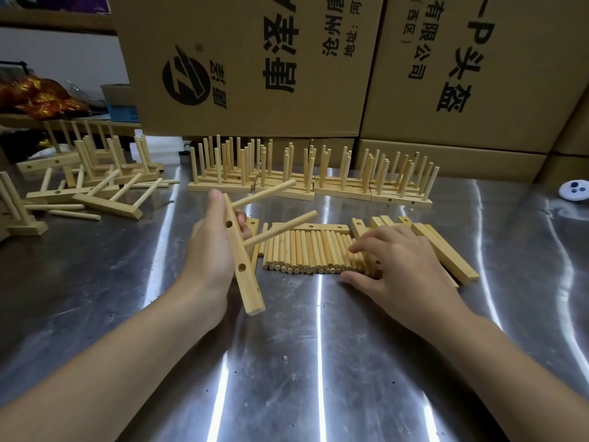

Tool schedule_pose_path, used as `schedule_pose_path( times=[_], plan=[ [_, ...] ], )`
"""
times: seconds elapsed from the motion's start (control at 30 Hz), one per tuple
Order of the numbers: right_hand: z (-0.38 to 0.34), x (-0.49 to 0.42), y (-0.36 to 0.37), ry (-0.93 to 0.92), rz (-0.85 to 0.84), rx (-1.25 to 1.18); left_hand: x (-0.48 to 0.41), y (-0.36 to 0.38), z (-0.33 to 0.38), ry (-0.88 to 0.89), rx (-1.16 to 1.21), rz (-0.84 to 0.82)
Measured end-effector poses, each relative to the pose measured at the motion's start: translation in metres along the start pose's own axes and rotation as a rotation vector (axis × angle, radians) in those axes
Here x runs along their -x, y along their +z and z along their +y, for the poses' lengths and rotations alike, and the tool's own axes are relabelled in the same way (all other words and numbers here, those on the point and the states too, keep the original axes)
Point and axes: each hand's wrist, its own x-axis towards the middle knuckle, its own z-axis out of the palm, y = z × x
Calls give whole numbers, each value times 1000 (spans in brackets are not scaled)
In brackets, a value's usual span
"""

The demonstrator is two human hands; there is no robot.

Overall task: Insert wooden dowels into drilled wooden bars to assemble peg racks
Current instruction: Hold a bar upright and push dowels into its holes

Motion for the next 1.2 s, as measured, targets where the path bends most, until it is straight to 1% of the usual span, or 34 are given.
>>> schedule_pose_path(
  times=[0.03, 0.1, 0.27, 0.3, 0.43, 0.5, 0.63, 0.77, 0.83, 1.0, 1.07, 1.17, 1.2],
  plan=[
    [0, 0, 2, 6, -14, 3, 0, 0, -1, 0, -5, 0],
    [-1, 0, 3, 7, 12, -10, 0, 0, -1, -2, -16, -2],
    [-1, -2, 1, 16, 173, -29, -2, 0, -3, 6, -27, 4],
    [-1, -1, 0, 23, 170, -29, -2, 0, -3, 5, -28, 5],
    [-3, 0, 3, 43, 46, 10, -1, 0, -4, -2, -30, -2],
    [-4, -1, 3, 42, 51, -6, 0, 1, -4, -6, -28, -7],
    [-2, -2, 1, 36, 118, -4, -1, 2, -2, -6, -26, -15],
    [-4, 0, 1, 1, 20, -10, -1, 1, -3, -5, -35, -9],
    [-6, -1, 0, -10, 9, -7, 0, 1, -2, -6, -39, -8],
    [-4, -3, -5, -9, 173, -21, -2, 0, -3, -1, -28, -3],
    [-4, -1, -4, 0, 133, -30, -2, 1, -3, 2, -24, -3],
    [-6, 0, 1, 15, -6, -7, -1, 2, -3, 2, -22, -1],
    [-6, -1, 1, 16, -5, -7, -1, 2, -4, 2, -23, -5]
  ],
)
